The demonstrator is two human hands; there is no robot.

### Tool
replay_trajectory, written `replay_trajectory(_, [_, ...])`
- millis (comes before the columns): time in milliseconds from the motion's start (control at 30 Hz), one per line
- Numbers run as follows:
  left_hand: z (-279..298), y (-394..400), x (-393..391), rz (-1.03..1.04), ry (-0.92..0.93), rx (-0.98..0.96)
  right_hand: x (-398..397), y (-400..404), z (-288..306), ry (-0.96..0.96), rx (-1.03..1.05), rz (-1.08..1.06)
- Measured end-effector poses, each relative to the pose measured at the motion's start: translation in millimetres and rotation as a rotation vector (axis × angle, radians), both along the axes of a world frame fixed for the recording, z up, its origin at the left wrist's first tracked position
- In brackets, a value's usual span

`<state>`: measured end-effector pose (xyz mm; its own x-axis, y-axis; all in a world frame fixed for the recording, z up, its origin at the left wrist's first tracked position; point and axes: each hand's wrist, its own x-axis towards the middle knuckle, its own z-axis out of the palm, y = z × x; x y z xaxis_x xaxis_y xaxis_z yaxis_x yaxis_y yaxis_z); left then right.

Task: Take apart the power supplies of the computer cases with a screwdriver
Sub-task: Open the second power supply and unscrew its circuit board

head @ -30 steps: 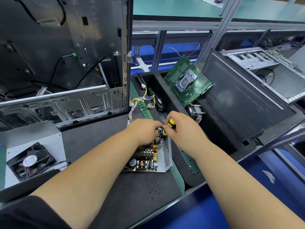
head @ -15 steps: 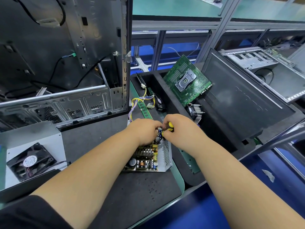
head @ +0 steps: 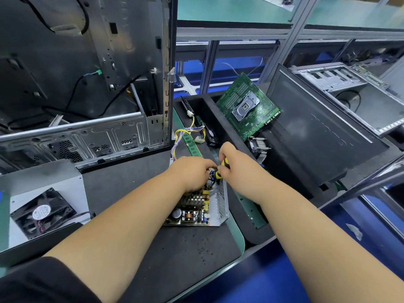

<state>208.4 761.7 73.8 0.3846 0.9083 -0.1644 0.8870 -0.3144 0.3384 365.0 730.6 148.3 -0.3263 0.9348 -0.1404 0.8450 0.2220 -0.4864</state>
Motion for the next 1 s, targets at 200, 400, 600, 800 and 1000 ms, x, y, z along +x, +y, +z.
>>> replay_trajectory(200, [0.3,1.8,0.5,0.014,0.016,-0.056,-6.8,-2.5,3.2,-0.270,0.115,-0.002])
replay_trajectory(400, [-2.7,1.2,-1.0,0.006,0.009,-0.020,-8.6,1.0,1.4,-0.222,0.117,-0.058])
replay_trajectory(600, [-2.2,2.6,0.0,0.001,0.018,-0.006,-7.8,2.2,3.7,-0.161,0.121,-0.073])
replay_trajectory(800, [-2.1,2.4,0.0,0.015,0.010,-0.026,-10.2,-0.9,2.5,-0.300,0.165,-0.057])
replay_trajectory(1000, [0.7,0.1,-0.3,0.015,0.025,-0.032,-11.2,3.7,-1.4,-0.237,0.128,-0.091])
